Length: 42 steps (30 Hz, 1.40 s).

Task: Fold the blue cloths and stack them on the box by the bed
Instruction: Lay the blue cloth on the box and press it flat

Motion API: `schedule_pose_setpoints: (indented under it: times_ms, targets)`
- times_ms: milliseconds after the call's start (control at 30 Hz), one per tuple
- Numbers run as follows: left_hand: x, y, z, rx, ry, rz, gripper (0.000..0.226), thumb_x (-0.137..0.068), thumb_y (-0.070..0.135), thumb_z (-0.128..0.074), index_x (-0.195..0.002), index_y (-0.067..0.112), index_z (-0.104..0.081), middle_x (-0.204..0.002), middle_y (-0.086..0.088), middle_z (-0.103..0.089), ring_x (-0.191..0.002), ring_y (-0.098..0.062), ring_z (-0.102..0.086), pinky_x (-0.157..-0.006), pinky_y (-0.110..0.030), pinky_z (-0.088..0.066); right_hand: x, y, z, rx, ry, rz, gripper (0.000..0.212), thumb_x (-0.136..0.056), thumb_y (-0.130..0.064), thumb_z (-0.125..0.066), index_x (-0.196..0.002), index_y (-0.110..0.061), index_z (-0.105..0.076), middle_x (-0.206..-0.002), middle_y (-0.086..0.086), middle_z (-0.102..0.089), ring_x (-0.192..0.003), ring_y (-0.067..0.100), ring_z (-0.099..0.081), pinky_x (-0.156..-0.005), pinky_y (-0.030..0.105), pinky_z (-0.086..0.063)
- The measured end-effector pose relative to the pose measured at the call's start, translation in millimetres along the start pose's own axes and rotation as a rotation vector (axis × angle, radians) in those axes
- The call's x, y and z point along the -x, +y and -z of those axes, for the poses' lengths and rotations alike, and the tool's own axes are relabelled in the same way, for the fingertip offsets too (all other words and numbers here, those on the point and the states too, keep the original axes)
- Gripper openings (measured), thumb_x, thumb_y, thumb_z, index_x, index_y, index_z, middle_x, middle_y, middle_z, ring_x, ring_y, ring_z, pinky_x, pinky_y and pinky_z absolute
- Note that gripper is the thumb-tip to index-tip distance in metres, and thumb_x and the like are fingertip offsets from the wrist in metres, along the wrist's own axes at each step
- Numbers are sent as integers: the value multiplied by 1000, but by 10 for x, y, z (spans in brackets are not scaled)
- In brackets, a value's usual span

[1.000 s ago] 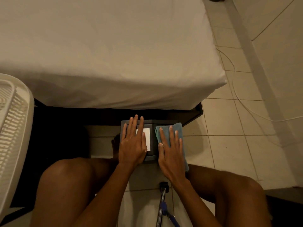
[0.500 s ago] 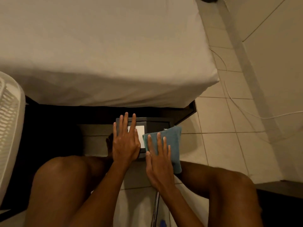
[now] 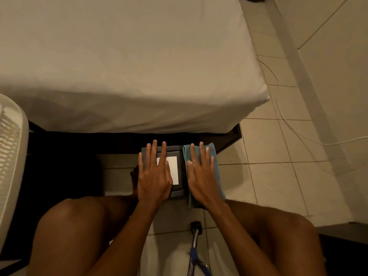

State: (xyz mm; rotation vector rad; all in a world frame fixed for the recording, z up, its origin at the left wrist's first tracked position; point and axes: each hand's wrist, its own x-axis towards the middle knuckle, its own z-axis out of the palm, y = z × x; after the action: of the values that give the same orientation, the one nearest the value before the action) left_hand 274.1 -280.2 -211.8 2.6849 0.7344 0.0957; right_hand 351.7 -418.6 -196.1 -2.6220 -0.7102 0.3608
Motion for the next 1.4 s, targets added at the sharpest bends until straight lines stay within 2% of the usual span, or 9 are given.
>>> schedule_pose_setpoints:
  times_ms: [100, 267, 467, 633, 767, 933, 1100, 1267, 1400]
  targets:
    - [-7, 3, -6, 8, -3, 9, 61, -99, 37, -16, -157, 23, -4, -165, -8, -2, -153, -23, -1, -123, -49, -8, 42, 221, 48, -7, 77, 7, 62, -102, -46, -20, -158, -22, -11, -166, 4, 3, -152, 14, 10, -123, 41, 1]
    - [-5, 11, -14, -5, 5, 3, 60, -100, 36, -19, -157, 23, -5, -165, -7, -1, -153, -22, 0, -124, -46, -4, -47, 36, -27, 73, 81, -40, 67, -102, -47, -22, -158, -23, 6, -166, 6, 13, -152, 20, 15, -124, 43, 4]
    - [15, 26, 23, -14, 10, 5, 59, -100, 34, -18, -157, 21, -10, -165, -8, -7, -153, -23, -3, -122, -49, -13, -42, -83, -103, 25, 56, 3, 63, -104, -45, -22, -158, -30, 5, -166, 3, 13, -153, 20, 12, -124, 48, -2]
    - [-3, 27, 28, 6, 13, 7, 58, -101, 33, -19, -157, 22, -11, -165, -6, -7, -153, -21, -1, -123, -47, -9, -310, -141, -48, 83, 132, -103, 63, -105, -45, -24, -158, -29, 6, -166, 8, 11, -153, 25, 13, -124, 48, 2]
    - [13, 31, 25, 13, 5, 14, 59, -101, 34, -19, -157, 23, -9, -165, -6, -5, -153, -20, 0, -123, -47, -11, 96, -57, -89, 29, 48, 18, 66, -104, -43, -30, -157, -32, 7, -166, 2, 12, -153, 20, 12, -124, 48, 1]
    - [12, 39, 28, 24, -1, 20, 59, -101, 35, -17, -157, 24, -6, -165, -5, -3, -153, -20, 1, -124, -47, -7, -296, -71, -27, 59, 137, -195, 62, -103, -46, -22, -158, -31, 2, -167, 7, 6, -153, 24, 10, -124, 50, -3]
    - [15, 41, 43, 37, -11, 21, 59, -100, 36, -14, -157, 24, -6, -166, -5, -1, -153, -19, 3, -123, -47, -9, 77, -5, -65, 78, 45, -18, 63, -102, -47, -24, -157, -37, 6, -167, 2, 10, -153, 21, 12, -123, 49, 3]
    - [3, 40, 37, 29, -6, 24, 59, -100, 35, -17, -157, 24, -6, -165, -5, -1, -153, -19, 2, -124, -46, -6, -393, -50, 18, 71, 122, -192, 61, -101, -51, -16, -158, -35, -3, -167, 6, 4, -153, 27, 9, -123, 54, -4]
    - [4, 43, 51, 36, -15, 14, 59, -100, 36, -15, -157, 24, -5, -165, -6, -1, -153, -21, 2, -123, -48, -8, 113, -69, -57, 66, 48, 45, 62, -104, -45, -28, -157, -37, 2, -167, 1, 9, -153, 21, 11, -124, 48, 2]
